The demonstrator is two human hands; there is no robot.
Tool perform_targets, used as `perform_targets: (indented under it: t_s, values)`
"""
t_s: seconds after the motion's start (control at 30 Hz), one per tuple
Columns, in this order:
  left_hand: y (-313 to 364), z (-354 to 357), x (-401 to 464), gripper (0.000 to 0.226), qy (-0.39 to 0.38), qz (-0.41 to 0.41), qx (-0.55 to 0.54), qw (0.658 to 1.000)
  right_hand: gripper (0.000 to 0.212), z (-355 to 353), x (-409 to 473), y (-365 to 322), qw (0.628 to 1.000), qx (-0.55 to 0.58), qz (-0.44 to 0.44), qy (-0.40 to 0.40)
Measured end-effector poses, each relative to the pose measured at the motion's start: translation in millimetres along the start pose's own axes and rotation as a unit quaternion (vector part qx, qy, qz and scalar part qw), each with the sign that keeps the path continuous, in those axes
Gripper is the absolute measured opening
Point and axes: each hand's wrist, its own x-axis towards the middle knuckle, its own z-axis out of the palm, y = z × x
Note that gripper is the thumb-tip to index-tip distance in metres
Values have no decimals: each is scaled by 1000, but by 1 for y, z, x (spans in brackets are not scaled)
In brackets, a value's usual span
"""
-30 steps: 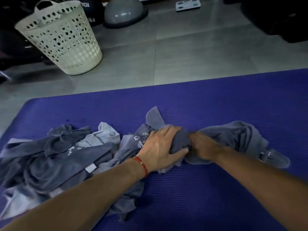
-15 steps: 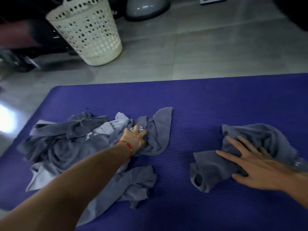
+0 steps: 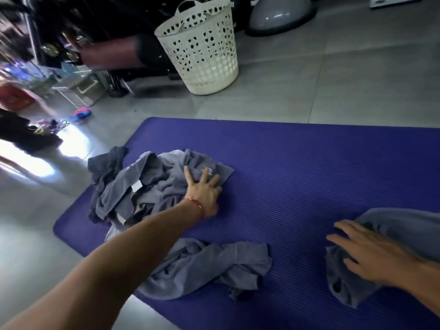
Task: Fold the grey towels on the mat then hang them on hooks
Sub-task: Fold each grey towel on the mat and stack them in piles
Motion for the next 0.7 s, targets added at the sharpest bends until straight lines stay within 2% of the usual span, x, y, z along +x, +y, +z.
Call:
perform_targets:
  t_s: [0.07, 0.13, 0.2, 0.27, 0.33, 0.37, 0.4, 0.5, 0.6, 0.7]
  values:
    - [56, -1, -21, 61, 101, 116, 3, 988, 59, -2, -4, 1, 1000, -20, -16, -5]
    - [103, 9, -51, 66, 164, 275, -28, 947, 60, -5, -9, 0, 998, -51, -18, -16]
    - [123, 36, -78, 72, 152, 387, 25, 909, 60, -8, -15, -2, 998, -63, -10, -17]
    - [112, 58, -86, 72, 103, 415, 113, 897, 60, -9, -23, -4, 998, -55, -6, -16]
    - [88, 67, -70, 63, 65, 363, 179, 912, 63, -8, -29, -4, 994, -101, -35, 9]
    - [72, 68, -54, 58, 78, 323, 203, 921, 66, -4, -29, -1, 992, -118, -37, 32]
    - [53, 67, -39, 53, 90, 268, 225, 932, 69, 5, -28, 5, 986, -142, -48, 73]
    - [4, 52, -9, 57, 92, 92, 296, 946, 67, 23, -26, 21, 971, -212, -40, 105]
    - [-5, 37, -13, 60, 76, 31, 207, 975, 67, 23, -29, 28, 966, -227, -41, 115]
    - [19, 41, -27, 64, 96, 71, 81, 989, 69, 20, -34, 28, 982, -177, -16, 67]
